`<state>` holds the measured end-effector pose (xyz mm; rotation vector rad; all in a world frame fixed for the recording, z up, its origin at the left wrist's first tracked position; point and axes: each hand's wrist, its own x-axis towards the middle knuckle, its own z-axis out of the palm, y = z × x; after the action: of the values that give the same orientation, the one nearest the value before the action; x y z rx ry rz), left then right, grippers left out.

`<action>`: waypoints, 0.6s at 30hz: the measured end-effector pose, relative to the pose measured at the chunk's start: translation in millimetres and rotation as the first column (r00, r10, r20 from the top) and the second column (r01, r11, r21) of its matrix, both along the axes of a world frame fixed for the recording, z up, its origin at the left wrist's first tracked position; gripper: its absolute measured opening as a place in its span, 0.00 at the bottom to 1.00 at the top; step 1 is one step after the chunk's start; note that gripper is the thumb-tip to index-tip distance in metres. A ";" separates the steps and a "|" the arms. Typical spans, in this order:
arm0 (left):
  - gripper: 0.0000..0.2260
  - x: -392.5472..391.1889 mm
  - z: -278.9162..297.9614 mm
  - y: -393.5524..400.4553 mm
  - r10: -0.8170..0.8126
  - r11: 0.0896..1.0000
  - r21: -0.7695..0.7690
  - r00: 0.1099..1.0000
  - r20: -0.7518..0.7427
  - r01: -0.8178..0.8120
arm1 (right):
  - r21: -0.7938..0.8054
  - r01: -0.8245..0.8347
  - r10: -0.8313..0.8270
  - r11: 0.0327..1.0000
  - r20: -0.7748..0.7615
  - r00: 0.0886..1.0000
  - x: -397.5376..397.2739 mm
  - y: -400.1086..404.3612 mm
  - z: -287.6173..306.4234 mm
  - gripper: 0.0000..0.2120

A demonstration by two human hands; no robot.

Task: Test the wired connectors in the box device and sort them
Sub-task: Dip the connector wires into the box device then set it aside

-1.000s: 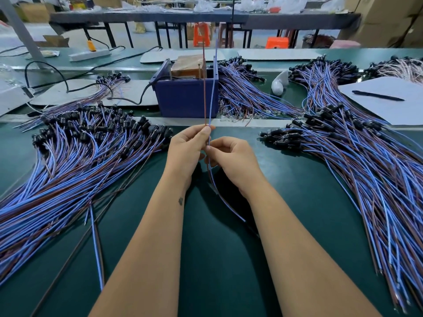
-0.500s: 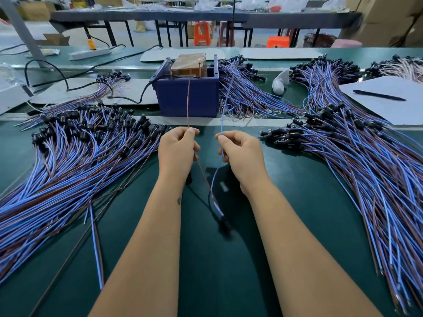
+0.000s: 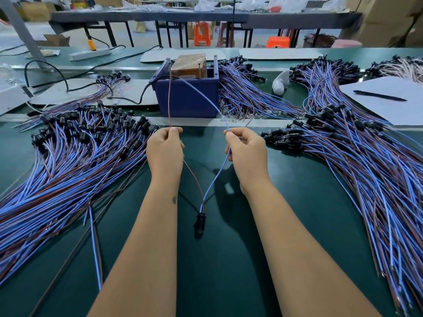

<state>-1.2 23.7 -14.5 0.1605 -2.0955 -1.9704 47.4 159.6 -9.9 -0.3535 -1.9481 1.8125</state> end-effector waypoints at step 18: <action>0.12 -5.3 -4.7 -0.7 0.010 1.000 -0.009 0.999 0.030 -0.010 | -0.160 0.080 -0.085 0.984 -0.022 0.996 -1.2 2.6 2.3 0.08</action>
<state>-6.5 23.0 -19.2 0.2003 -2.1175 -1.9646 46.2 162.2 -7.6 -0.4508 -1.7484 1.9128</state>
